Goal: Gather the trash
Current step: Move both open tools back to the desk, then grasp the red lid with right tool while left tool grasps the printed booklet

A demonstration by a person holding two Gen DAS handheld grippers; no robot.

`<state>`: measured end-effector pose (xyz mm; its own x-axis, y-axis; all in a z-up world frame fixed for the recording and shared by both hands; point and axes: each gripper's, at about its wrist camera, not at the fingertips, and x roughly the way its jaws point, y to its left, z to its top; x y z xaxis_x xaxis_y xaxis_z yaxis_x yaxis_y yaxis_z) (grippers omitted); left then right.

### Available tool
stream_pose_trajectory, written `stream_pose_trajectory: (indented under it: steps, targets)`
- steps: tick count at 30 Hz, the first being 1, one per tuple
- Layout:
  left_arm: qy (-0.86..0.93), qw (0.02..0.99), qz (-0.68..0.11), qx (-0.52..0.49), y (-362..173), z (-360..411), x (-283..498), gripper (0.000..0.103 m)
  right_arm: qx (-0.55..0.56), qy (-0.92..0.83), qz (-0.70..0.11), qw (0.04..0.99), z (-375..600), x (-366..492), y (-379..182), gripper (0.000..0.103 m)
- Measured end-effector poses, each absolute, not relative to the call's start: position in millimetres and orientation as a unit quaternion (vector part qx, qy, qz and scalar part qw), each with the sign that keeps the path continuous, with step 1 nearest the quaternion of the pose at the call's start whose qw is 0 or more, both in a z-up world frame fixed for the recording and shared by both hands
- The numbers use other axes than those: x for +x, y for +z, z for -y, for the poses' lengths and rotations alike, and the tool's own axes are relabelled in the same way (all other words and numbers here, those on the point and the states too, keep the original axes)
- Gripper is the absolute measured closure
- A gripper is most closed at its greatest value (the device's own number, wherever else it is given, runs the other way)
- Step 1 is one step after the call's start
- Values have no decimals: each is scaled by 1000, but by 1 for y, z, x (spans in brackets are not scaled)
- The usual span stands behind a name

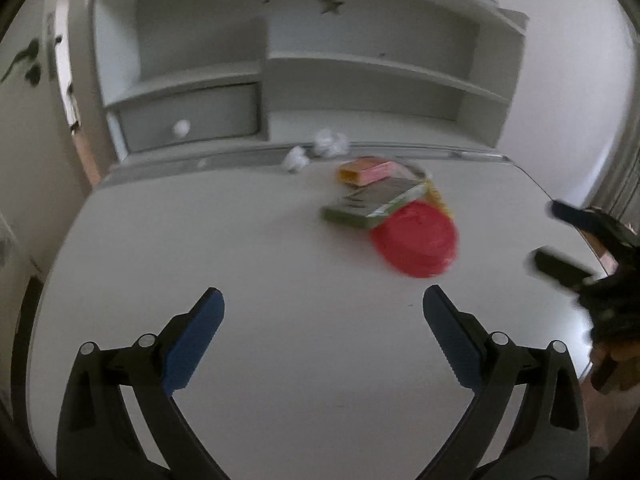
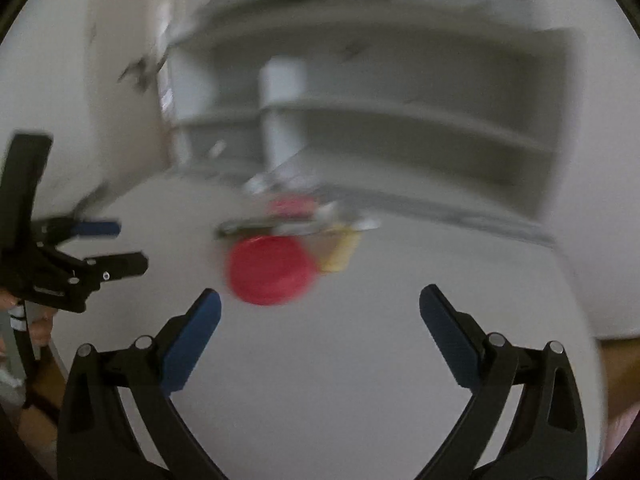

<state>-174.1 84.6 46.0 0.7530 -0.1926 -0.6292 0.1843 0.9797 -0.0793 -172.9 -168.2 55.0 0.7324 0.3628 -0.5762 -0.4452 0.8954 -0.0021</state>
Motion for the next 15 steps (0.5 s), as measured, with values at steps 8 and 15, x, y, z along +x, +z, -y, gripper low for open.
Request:
stream_pose_trajectory:
  steps: [8,15]
  targets:
    - [-86,938,-334,10,49,-107,-155,6,-121,237,-371,890,99,-115,26,7]
    - [-116,932,-343,14,48,-97,-123,6,-132,221,-397,881,83,-87,14,23]
